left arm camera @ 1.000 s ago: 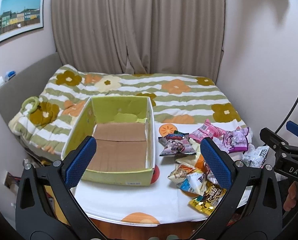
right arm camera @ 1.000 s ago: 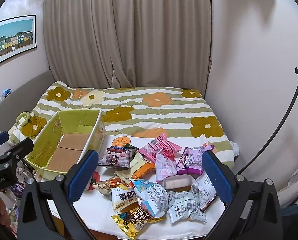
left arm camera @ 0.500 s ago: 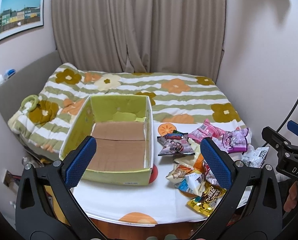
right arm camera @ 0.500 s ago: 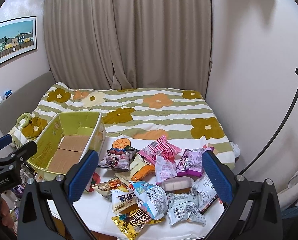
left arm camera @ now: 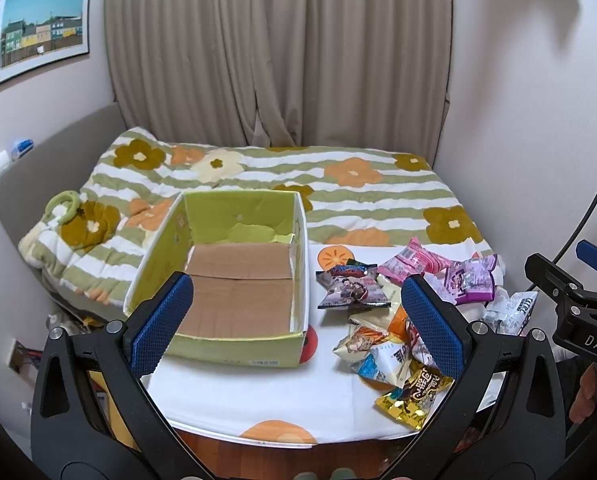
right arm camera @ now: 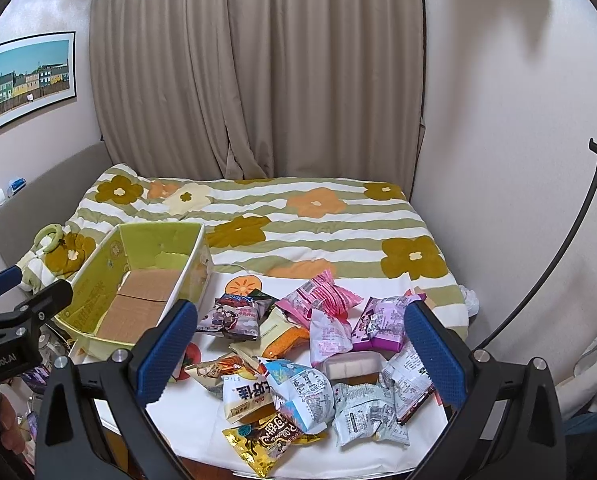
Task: Organize snacks
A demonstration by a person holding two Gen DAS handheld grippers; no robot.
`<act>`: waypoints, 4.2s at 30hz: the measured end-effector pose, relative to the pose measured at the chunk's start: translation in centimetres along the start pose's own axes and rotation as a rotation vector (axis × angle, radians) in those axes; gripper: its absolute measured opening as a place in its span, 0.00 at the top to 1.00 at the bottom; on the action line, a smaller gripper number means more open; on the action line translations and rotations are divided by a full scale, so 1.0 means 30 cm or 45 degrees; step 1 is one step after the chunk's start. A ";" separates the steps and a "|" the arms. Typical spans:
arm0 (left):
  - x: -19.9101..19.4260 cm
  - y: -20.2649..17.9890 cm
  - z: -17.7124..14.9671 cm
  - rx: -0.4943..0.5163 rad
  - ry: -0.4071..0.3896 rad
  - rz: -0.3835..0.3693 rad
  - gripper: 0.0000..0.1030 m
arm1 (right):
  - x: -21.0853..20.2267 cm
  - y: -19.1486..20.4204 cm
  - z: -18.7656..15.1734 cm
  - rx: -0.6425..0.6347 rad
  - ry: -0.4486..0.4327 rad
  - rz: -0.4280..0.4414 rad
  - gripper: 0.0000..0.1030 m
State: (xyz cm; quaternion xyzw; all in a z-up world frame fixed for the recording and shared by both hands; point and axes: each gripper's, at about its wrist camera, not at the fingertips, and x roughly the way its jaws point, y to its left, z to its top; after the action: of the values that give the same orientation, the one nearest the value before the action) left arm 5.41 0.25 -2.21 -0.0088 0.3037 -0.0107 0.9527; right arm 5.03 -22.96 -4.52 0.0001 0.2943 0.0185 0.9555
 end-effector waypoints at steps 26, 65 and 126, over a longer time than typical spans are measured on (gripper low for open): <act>-0.014 -0.014 -0.007 0.002 0.004 -0.002 0.00 | -0.015 -0.005 -0.020 0.009 -0.004 0.000 0.00; 0.683 -0.261 -0.437 -0.210 0.692 -0.220 0.00 | 0.408 -0.428 -0.429 0.127 0.356 -0.013 0.00; 0.374 -0.010 -0.087 -0.289 0.326 -0.127 0.40 | 0.265 -0.221 -0.038 -0.194 -0.031 0.176 0.52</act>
State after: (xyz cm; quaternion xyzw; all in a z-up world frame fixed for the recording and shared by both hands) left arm 13.03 -0.37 -10.82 -0.1300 0.4211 -0.0247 0.8973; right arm 11.20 -29.31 -10.02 -0.0522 0.2798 0.1066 0.9527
